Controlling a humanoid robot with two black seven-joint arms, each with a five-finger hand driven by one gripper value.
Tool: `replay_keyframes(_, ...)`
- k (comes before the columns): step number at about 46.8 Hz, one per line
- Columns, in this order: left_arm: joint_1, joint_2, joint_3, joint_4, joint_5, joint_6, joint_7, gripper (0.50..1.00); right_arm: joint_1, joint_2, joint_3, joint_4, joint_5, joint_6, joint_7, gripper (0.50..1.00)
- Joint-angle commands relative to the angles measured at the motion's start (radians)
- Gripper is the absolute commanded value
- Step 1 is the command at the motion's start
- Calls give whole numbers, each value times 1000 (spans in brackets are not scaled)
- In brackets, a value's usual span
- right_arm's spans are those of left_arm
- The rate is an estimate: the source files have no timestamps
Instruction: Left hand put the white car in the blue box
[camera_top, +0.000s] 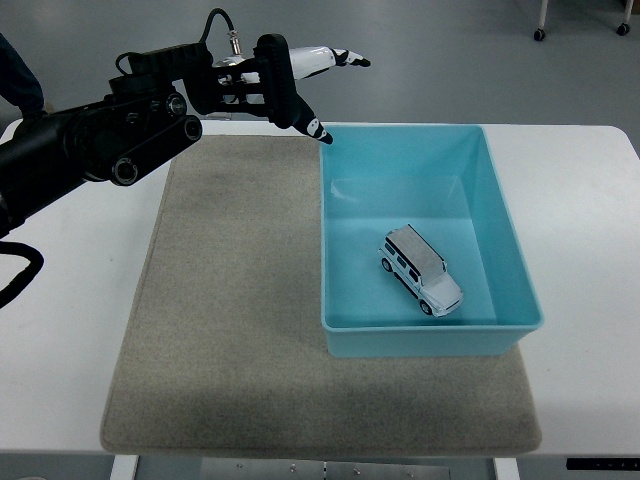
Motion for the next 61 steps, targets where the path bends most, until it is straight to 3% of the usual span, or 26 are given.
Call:
replay_keyframes(1, 3, 11, 1, 43, -80, 0, -5, 994, 0, 0, -1, 0, 1, -1, 0, 936)
replay_keyframes(19, 14, 11, 1, 200, -389, 6, -3, 994, 0, 0, -1, 0, 1, 0, 0, 936)
replay_keyframes(35, 23, 5, 1, 300, -875, 35, 3, 994, 0, 0, -1, 0, 1, 0, 0, 936)
replay_keyframes(50, 61, -2, 0, 350, -1340, 37, 6, 996, 0, 0, 1, 0, 1, -1, 0, 936)
replay_keyframes(61, 75, -6, -3, 350, -1501, 35, 54, 996, 0, 0, 1, 0, 1, 0, 0, 936)
